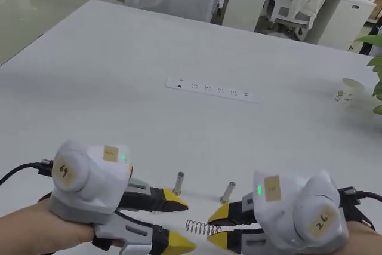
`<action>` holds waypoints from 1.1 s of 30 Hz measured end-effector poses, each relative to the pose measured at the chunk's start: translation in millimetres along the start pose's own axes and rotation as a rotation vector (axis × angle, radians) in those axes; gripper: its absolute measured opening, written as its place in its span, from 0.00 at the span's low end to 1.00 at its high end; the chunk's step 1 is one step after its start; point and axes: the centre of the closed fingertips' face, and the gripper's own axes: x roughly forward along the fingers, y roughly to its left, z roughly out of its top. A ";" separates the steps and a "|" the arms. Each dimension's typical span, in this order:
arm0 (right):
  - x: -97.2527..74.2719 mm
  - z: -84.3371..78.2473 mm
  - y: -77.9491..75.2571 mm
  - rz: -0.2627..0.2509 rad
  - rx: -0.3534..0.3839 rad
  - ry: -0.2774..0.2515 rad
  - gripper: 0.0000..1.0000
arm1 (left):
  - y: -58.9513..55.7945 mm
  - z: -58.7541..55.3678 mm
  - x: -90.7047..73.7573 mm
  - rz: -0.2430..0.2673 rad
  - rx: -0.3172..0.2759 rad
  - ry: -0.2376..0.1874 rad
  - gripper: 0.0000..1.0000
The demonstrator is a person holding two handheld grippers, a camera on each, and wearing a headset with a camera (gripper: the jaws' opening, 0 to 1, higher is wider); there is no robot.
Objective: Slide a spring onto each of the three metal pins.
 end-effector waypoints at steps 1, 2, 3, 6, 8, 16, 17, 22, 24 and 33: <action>-0.3 1.1 0.0 0.001 0.002 -0.005 0.08 | 0.3 0.4 1.0 0.000 -0.002 -0.002 0.28; -0.8 2.6 -0.1 0.001 0.004 -0.010 0.08 | 0.8 0.1 2.2 -0.002 -0.005 -0.003 0.28; -1.1 3.6 -0.2 0.002 0.003 -0.013 0.08 | 1.1 0.0 3.0 -0.002 -0.004 -0.002 0.27; -2.1 6.2 0.3 0.005 -0.003 -0.016 0.08 | 1.0 0.9 4.4 -0.006 -0.002 -0.007 0.24; -2.2 6.8 0.3 0.007 -0.003 -0.017 0.08 | 1.6 2.0 5.4 -0.007 -0.001 -0.014 0.20; -2.7 8.8 -0.5 0.011 -0.015 -0.015 0.08 | -2.4 1.3 9.7 -0.019 0.011 -0.016 0.11; -2.8 9.6 -0.4 0.012 -0.015 -0.015 0.08 | -2.9 1.1 9.8 -0.020 0.013 -0.017 0.09; -1.7 9.7 0.2 0.015 -0.038 0.000 0.08 | -3.5 2.0 9.0 -0.015 0.016 -0.030 0.04; -1.5 10.0 0.5 0.019 -0.035 -0.001 0.08 | -3.8 1.6 8.3 -0.014 0.020 -0.032 0.04; -0.3 11.4 4.4 0.033 -0.017 -0.014 0.08 | -7.3 0.1 6.0 -0.045 0.023 -0.041 0.03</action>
